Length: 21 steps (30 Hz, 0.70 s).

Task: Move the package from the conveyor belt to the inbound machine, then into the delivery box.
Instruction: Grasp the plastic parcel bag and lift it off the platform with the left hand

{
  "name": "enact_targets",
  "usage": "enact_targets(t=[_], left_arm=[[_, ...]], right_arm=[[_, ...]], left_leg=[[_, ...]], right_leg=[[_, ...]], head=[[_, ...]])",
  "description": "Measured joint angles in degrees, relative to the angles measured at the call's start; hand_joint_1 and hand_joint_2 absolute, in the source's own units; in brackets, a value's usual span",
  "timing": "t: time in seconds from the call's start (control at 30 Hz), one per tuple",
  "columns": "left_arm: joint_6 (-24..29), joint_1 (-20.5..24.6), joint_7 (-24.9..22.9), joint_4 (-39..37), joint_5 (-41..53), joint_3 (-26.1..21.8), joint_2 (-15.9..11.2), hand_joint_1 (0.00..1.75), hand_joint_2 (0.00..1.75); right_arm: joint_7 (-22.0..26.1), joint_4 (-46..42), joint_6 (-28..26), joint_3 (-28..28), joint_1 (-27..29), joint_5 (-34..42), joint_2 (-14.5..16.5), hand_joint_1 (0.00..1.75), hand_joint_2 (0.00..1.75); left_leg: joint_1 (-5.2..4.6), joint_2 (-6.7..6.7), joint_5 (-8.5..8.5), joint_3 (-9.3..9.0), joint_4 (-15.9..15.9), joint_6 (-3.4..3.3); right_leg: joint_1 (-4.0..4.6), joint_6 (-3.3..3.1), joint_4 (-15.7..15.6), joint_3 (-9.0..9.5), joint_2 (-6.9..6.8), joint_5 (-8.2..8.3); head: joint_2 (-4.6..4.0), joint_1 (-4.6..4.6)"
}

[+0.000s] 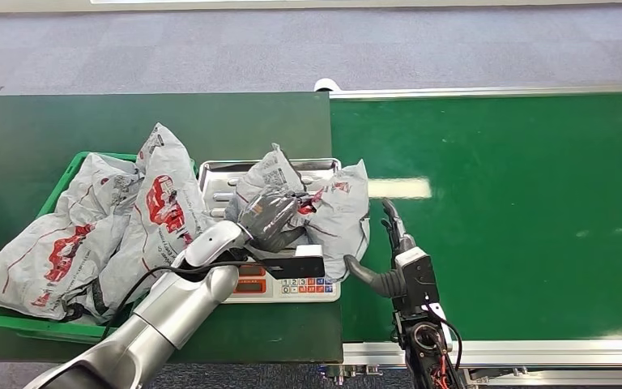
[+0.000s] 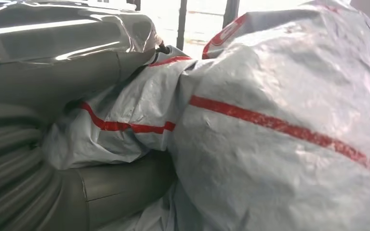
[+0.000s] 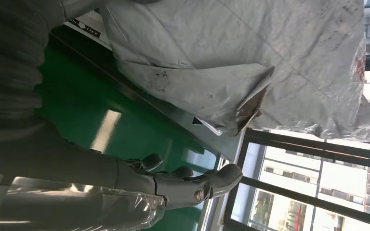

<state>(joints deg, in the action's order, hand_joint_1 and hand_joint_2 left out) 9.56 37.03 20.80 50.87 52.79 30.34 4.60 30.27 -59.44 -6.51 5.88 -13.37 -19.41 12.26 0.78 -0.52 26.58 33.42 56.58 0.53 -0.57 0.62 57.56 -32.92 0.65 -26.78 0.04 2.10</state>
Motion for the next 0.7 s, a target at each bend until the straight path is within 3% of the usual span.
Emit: enact_targets(t=[0.13,0.37,0.47,0.6,0.7], left_arm=[[2.62,-1.08,0.23,1.45,-0.39,-1.21,0.01,1.75,1.75],[17.66,-2.37,4.26,5.36,-4.52,-4.87,0.49,1.75,1.75],[24.86,-3.39,8.31,8.60,-4.94,-7.01,0.78,1.75,1.75],[30.22,-5.37,17.19,17.34,2.72,-14.75,3.29,1.75,1.75],[30.30,-6.67,18.96,25.50,6.61,-21.62,5.45,1.75,1.75]], right_arm=[[-0.01,0.00,-0.07,0.00,0.00,0.03,0.14,0.00,1.75],[-0.09,-0.01,-0.60,0.00,0.01,0.35,0.36,0.00,1.75],[-0.09,0.03,-1.21,0.09,0.00,0.89,0.42,0.00,1.75],[-0.02,0.42,-2.30,0.50,-0.03,2.09,0.39,0.00,1.75],[0.02,0.84,-2.67,0.67,-0.04,2.68,0.28,0.00,1.75]], left_leg=[[0.00,0.02,0.00,0.02,0.00,0.00],[0.00,0.03,0.00,0.05,0.00,0.00],[0.00,0.07,0.00,0.09,0.00,0.00],[0.00,0.07,0.00,0.14,0.00,0.00],[0.00,0.20,0.01,0.14,0.00,0.00]], right_leg=[[0.00,0.00,0.00,-0.03,0.00,0.00],[0.01,0.00,0.00,-0.07,0.01,0.00],[0.01,0.00,0.01,-0.11,0.01,0.00],[0.01,0.00,0.01,-0.14,0.02,0.00],[0.00,0.00,0.01,-0.20,0.09,0.00]], head=[[0.00,-0.01],[0.00,0.00],[0.00,-0.01],[0.00,-0.01],[0.00,0.00]])
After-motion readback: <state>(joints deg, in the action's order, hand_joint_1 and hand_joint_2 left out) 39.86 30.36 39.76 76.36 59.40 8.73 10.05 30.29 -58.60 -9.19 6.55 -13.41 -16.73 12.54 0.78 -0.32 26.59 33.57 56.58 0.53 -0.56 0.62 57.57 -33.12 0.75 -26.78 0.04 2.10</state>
